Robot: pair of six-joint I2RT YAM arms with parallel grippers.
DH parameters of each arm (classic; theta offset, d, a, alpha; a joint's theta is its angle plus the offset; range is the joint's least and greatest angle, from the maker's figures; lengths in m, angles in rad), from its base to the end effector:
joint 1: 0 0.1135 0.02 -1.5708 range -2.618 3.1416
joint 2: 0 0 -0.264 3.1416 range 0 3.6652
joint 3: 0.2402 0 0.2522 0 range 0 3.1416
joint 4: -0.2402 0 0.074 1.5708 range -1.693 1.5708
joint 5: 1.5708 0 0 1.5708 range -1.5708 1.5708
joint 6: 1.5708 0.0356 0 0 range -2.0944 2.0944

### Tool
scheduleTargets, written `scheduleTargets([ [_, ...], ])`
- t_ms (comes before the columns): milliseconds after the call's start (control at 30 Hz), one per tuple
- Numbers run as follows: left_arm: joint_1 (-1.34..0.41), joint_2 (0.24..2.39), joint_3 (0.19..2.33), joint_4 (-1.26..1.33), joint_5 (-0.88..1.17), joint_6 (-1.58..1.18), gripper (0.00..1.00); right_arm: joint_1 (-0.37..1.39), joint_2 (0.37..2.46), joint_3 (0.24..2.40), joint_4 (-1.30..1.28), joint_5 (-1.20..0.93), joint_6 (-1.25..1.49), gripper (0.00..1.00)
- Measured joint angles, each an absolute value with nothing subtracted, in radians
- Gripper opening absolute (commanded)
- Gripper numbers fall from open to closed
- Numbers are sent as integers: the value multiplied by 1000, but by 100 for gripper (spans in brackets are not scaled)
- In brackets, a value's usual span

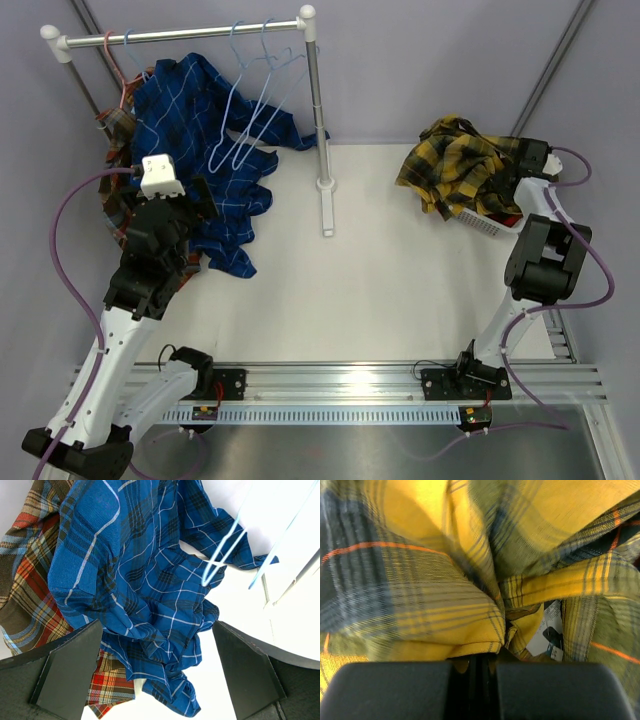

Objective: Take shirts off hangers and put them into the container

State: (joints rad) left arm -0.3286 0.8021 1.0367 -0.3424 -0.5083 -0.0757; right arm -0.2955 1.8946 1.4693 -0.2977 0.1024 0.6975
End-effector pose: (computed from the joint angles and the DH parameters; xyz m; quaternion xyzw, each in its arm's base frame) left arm 0.1620 -0.0369 0.4073 -0.0758 0.7357 0.0535 0.6709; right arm 0.4141 -0.1299 0.2450 0.4521 0.7904 0.0363 0.4118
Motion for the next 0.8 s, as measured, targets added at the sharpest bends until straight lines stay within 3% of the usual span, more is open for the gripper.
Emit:
scheduleTargets([
  [233, -328, 802, 1037, -343, -508, -76, 99, -295, 2004, 1505, -373, 69, 727, 15],
  [433, -328, 802, 1037, -343, -508, -76, 99, -294, 1976, 1515, -423, 96, 692, 46],
  [500, -328, 802, 1037, -342, -508, -76, 99, -288, 1942, 1512, -450, 118, 656, 56],
  [600, -328, 802, 1037, -343, -505, -76, 99, -269, 1856, 1510, -482, 150, 597, 61],
  [733, -327, 802, 1037, -343, -505, -76, 99, -211, 1721, 1555, -515, 211, 504, 77],
  [800, -327, 802, 1037, -343, -504, -76, 99, -171, 1667, 1598, -516, 245, 453, 81],
])
